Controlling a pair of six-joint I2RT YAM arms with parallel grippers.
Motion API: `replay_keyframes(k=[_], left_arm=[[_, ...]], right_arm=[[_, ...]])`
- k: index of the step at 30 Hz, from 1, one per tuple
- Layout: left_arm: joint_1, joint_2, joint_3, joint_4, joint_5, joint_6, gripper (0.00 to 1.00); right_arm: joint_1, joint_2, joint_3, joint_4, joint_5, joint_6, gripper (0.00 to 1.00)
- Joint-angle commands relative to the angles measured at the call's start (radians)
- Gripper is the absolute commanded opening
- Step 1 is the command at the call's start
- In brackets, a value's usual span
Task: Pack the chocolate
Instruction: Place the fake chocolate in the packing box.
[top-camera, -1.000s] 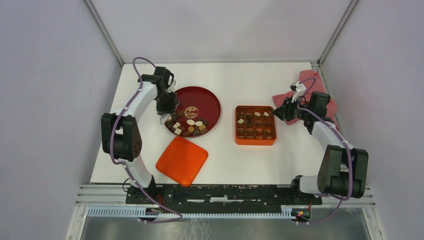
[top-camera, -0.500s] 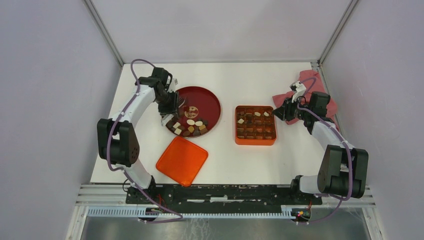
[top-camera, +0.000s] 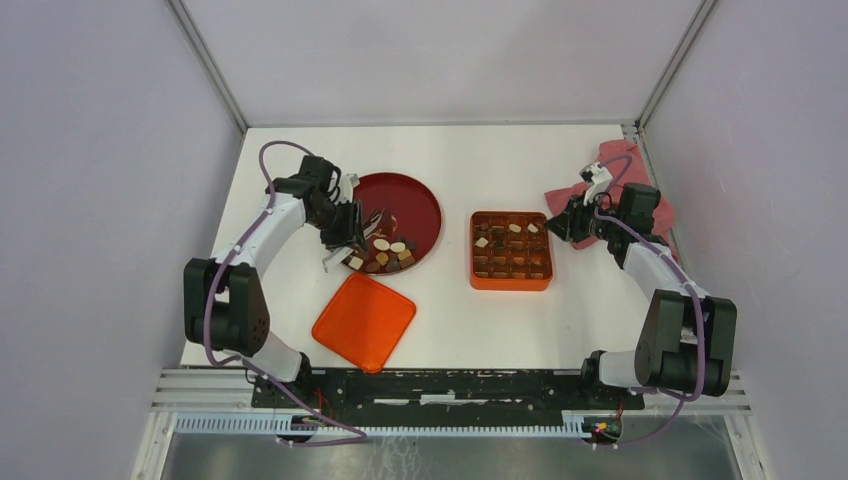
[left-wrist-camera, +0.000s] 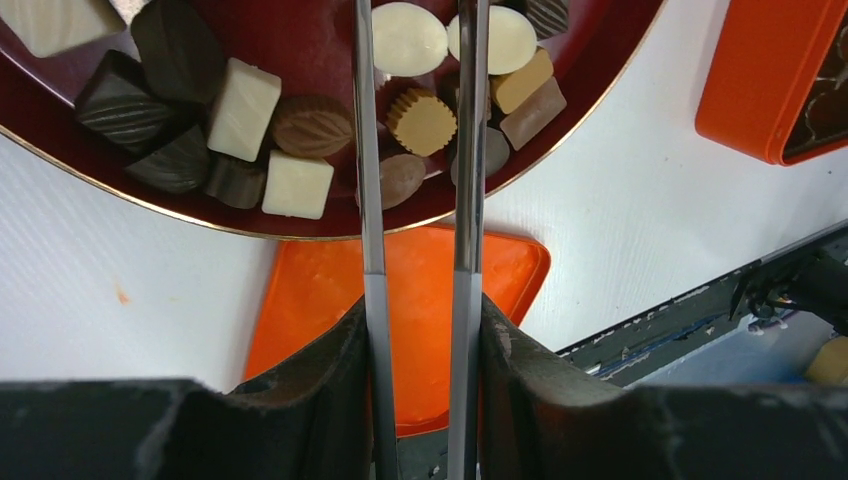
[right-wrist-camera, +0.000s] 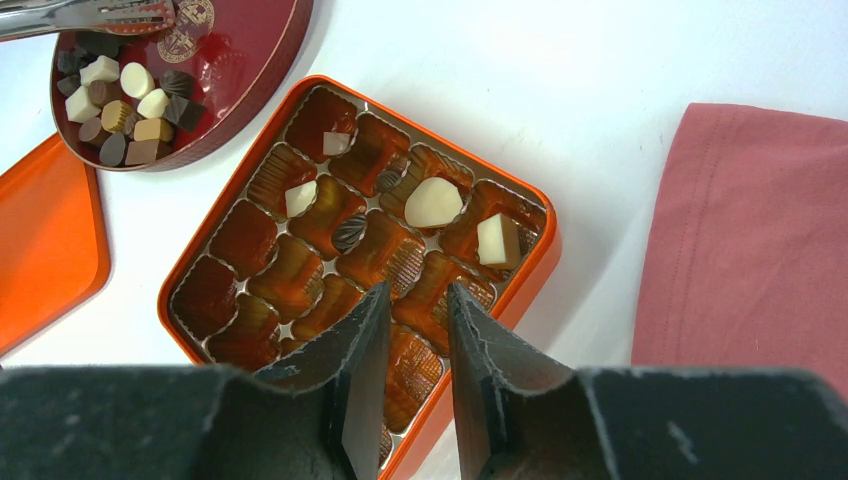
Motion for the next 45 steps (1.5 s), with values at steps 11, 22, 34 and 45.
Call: replay_keyframes(k=[11,22,34,45], left_arm=[[0.005,-0.133,-0.079,0.126,0.139,-0.069,0.02],[0.004,-0.163,-0.098,0.126,0.125,-0.087,0.02],[0.002,-0.2,-0.126,0.146,0.175,-0.113,0.02],[-0.004,-0.221,-0.124,0.176,0.199,-0.139,0.02]], right_arm=[[0.071,0.032,0.057,-0.093,0.185,-0.107,0.37],[0.144,0.115,0.087,-0.09,0.301,-0.041,0.37],[0.2,0.095,0.067,-0.08,0.417,-0.011,0.34],[0.197,0.018,0.123,-0.163,0.333,-0.097,0.37]])
